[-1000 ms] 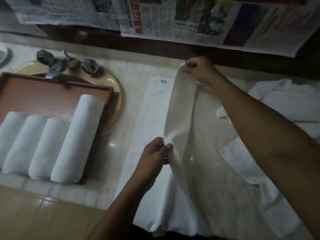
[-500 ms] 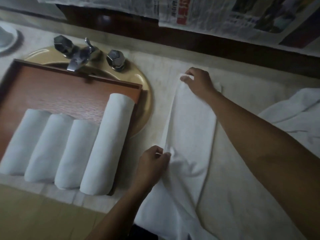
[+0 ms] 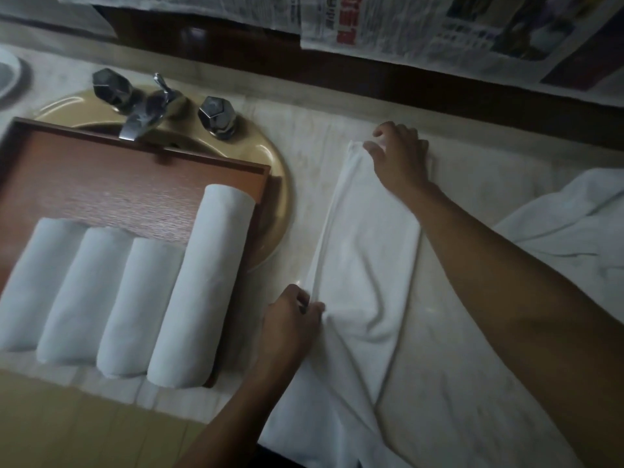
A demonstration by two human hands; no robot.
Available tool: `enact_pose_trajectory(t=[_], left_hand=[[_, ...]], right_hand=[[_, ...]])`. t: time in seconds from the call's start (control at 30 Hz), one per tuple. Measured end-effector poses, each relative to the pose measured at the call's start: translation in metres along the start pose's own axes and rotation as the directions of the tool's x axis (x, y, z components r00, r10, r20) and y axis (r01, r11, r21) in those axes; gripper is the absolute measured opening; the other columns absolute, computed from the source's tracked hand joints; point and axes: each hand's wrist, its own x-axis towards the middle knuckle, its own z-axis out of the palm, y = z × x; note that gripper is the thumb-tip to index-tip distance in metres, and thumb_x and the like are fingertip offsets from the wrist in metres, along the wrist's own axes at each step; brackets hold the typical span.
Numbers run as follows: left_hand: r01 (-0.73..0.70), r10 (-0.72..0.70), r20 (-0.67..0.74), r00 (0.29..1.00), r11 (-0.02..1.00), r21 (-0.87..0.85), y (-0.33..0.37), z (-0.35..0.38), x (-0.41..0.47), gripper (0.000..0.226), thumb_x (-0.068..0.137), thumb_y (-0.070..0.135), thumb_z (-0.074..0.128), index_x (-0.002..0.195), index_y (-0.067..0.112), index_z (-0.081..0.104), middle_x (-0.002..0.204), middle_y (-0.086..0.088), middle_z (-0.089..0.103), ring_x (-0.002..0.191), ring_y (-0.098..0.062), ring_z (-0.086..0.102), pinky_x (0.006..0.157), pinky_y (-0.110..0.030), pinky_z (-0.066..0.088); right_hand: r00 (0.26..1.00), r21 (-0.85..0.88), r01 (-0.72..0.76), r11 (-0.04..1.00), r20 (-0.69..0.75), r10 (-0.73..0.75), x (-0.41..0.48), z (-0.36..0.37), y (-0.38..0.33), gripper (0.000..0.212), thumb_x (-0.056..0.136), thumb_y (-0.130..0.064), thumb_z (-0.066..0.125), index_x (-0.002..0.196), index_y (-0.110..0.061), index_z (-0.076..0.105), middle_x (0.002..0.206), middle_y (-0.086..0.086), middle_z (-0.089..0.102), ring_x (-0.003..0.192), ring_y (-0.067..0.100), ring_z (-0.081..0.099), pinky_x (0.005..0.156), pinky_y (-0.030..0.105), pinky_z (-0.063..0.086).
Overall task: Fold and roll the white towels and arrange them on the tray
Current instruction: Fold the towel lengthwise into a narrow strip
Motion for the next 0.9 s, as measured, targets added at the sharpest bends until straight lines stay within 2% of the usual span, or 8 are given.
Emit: enact_pose_trajectory(t=[0.13,0.27,0.4,0.57,0.63,0.73,0.8,0.9], left_hand=[[-0.005,0.005,-0.021,1.000,1.000,0.002,-0.001,0.001,0.000,0.019,0.090,0.038,0.073,0.090,0.023,0.062,0.073,0.015,0.059,0.070,-0.004,0.055,0.068,-0.026,0.040],[0.003,-0.003,-0.045,0.999,1.000,-0.002,0.001,0.003,-0.002,0.020,0.090,0.039,0.074,0.090,0.023,0.062,0.073,0.014,0.060,0.069,0.003,0.055,0.064,-0.027,0.040],[0.024,-0.024,-0.030,0.999,1.000,0.007,0.003,0.006,-0.003,0.022,0.090,0.041,0.072,0.092,0.023,0.062,0.075,0.016,0.058,0.072,-0.005,0.058,0.067,-0.027,0.042],[0.029,-0.029,-0.008,1.000,1.000,0.004,0.005,0.006,-0.001,0.021,0.090,0.041,0.072,0.088,0.023,0.062,0.077,0.012,0.063,0.072,-0.003,0.059,0.059,-0.023,0.041],[0.096,-0.093,0.037,0.995,0.989,-0.113,0.004,0.006,0.000,0.021,0.089,0.041,0.072,0.083,0.023,0.062,0.074,0.006,0.067,0.066,-0.010,0.062,0.059,-0.026,0.043],[0.175,-0.137,0.123,0.983,0.902,-0.394,0.005,0.005,-0.004,0.023,0.091,0.034,0.071,0.076,0.020,0.060,0.063,0.000,0.065,0.052,-0.014,0.053,0.055,-0.030,0.040],[0.077,-0.065,0.051,0.997,0.950,-0.302,0.005,-0.001,-0.009,0.020,0.093,0.035,0.068,0.079,0.023,0.059,0.063,0.001,0.068,0.050,-0.011,0.056,0.049,-0.025,0.040],[-0.086,0.093,-0.078,0.993,0.992,0.093,0.002,-0.004,-0.010,0.013,0.096,0.035,0.062,0.087,0.027,0.057,0.072,0.008,0.068,0.062,-0.008,0.063,0.051,-0.024,0.043]], right_hand=[[0.998,-0.164,-0.033,0.986,0.048,0.041,-0.015,-0.023,0.037,0.022,0.100,-0.036,0.057,0.112,-0.018,0.059,0.120,0.011,0.063,0.118,0.036,0.051,0.101,0.049,0.033],[0.999,-0.048,-0.039,0.998,-0.019,0.038,-0.014,-0.032,0.049,0.018,0.101,-0.034,0.056,0.107,-0.017,0.061,0.115,0.008,0.066,0.114,0.034,0.053,0.098,0.045,0.032],[0.996,-0.134,-0.086,0.987,0.005,0.087,-0.023,-0.023,0.044,0.020,0.101,-0.032,0.057,0.114,-0.017,0.059,0.121,0.011,0.061,0.118,0.035,0.050,0.100,0.048,0.033],[0.985,-0.100,0.150,0.984,-0.076,-0.158,-0.033,-0.016,0.006,0.037,0.093,-0.028,0.063,0.129,-0.020,0.059,0.130,0.007,0.058,0.123,0.032,0.050,0.103,0.047,0.035],[0.965,-0.055,0.263,0.963,0.017,-0.262,-0.041,-0.003,-0.002,0.035,0.094,-0.030,0.061,0.127,-0.020,0.064,0.131,0.004,0.061,0.125,0.030,0.052,0.106,0.048,0.034],[0.975,0.041,0.219,0.975,0.039,-0.221,-0.042,0.002,-0.001,0.031,0.099,-0.028,0.057,0.127,-0.019,0.067,0.135,0.004,0.062,0.125,0.031,0.054,0.102,0.047,0.039],[0.984,0.067,0.163,0.984,0.064,-0.167,-0.032,-0.002,-0.003,0.032,0.104,-0.027,0.051,0.132,-0.019,0.063,0.136,0.004,0.060,0.124,0.031,0.052,0.101,0.047,0.039],[0.985,0.030,0.117,0.993,0.123,-0.120,-0.012,-0.006,-0.006,0.036,0.106,-0.030,0.051,0.139,-0.018,0.058,0.140,0.006,0.056,0.127,0.030,0.048,0.103,0.045,0.039]])
